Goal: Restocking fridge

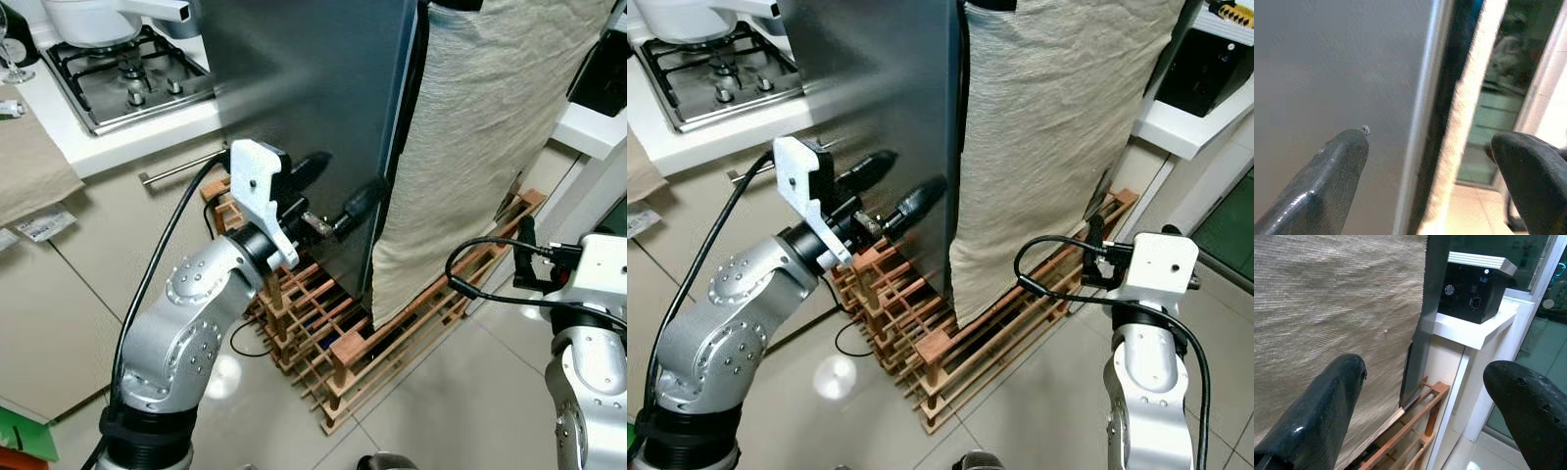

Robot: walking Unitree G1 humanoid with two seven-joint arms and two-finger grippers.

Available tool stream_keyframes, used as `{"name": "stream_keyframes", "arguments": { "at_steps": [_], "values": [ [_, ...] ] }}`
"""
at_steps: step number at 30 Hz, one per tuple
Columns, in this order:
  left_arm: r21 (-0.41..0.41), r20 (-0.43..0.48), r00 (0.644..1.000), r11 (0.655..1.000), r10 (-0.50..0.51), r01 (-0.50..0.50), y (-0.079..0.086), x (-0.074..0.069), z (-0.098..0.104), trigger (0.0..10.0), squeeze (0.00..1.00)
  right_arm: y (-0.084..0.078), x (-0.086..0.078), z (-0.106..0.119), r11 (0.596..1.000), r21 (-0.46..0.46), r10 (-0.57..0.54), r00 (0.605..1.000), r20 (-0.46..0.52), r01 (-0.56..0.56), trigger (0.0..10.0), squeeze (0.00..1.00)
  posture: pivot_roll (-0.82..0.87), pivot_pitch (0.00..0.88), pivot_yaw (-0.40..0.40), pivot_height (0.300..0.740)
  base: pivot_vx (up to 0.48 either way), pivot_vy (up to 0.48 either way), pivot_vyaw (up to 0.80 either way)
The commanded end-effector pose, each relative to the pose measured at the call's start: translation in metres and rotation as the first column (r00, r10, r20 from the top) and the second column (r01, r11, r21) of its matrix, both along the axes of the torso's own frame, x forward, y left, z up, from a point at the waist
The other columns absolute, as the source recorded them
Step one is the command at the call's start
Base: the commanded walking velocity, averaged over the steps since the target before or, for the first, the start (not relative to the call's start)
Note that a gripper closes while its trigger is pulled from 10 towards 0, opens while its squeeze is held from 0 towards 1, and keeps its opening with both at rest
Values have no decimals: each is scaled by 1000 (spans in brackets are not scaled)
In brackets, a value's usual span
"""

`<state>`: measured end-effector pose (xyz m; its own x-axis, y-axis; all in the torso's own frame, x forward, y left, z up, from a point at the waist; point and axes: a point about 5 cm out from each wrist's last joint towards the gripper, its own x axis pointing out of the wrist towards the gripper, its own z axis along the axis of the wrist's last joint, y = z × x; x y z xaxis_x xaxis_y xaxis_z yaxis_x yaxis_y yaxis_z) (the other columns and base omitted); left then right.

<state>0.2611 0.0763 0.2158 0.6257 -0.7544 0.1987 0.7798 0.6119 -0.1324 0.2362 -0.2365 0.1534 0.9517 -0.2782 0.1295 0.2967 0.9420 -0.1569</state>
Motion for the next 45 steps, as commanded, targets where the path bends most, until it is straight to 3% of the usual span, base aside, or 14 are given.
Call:
{"name": "stream_keyframes", "arguments": {
  "at_steps": [1,6,15,21,26,31,38,39,40,41,42,45],
  "values": [
    [0,-5,998,998,-61,61,-5,-6,2,10000,0,-1,-2,-4,1000,1,4,1000,-15,-4,10000,553,-181,51,39,740,0,0,0],
    [8,-42,992,993,-119,120,-10,-6,-3,10000,0,5,2,-4,1000,-4,31,999,-12,-31,10000,549,-183,52,33,740,0,0,0],
    [-5,-52,993,994,-110,110,-32,18,-6,10000,0,14,16,7,997,-25,71,997,34,-70,10000,549,-192,41,19,740,0,0,0],
    [-12,-59,994,996,-93,93,-37,28,-6,10000,0,15,15,10,996,-38,79,996,43,-78,10000,549,-211,47,23,740,0,0,0],
    [-27,-60,993,995,-97,96,-40,29,-6,10000,0,13,15,9,997,-39,69,997,42,-68,10000,549,-214,52,23,740,0,0,0],
    [-69,-29,986,985,-164,161,-46,21,5,10000,0,12,13,8,997,-41,67,997,38,-65,10000,553,-217,57,23,740,0,0,0],
    [-71,-38,982,981,-183,180,-46,15,3,10000,0,9,11,3,997,-45,65,998,14,-64,10000,549,-215,59,20,740,0,0,0],
    [-73,-41,982,980,-186,183,-46,14,3,10000,0,9,9,0,996,-39,76,997,1,-76,10000,549,-214,58,19,740,0,0,0],
    [-81,-42,980,978,-194,190,-48,12,5,10000,0,15,5,-10,984,4,177,983,-57,-177,10000,549,-213,59,20,740,0,0,0],
    [-81,-42,980,978,-194,190,-48,12,5,10000,0,15,5,-10,984,4,177,983,-57,-177,10000,549,-213,59,20,740,0,0,0],
    [-84,-42,979,977,-199,195,-48,11,6,10000,0,19,0,-16,968,26,250,964,-91,-249,10000,549,-213,59,20,740,0,0,0],
    [-83,-43,978,976,-204,200,-48,10,6,10000,0,21,-3,-19,957,30,291,950,-111,-289,10000,549,-215,58,21,740,0,0,0]
  ]
}}
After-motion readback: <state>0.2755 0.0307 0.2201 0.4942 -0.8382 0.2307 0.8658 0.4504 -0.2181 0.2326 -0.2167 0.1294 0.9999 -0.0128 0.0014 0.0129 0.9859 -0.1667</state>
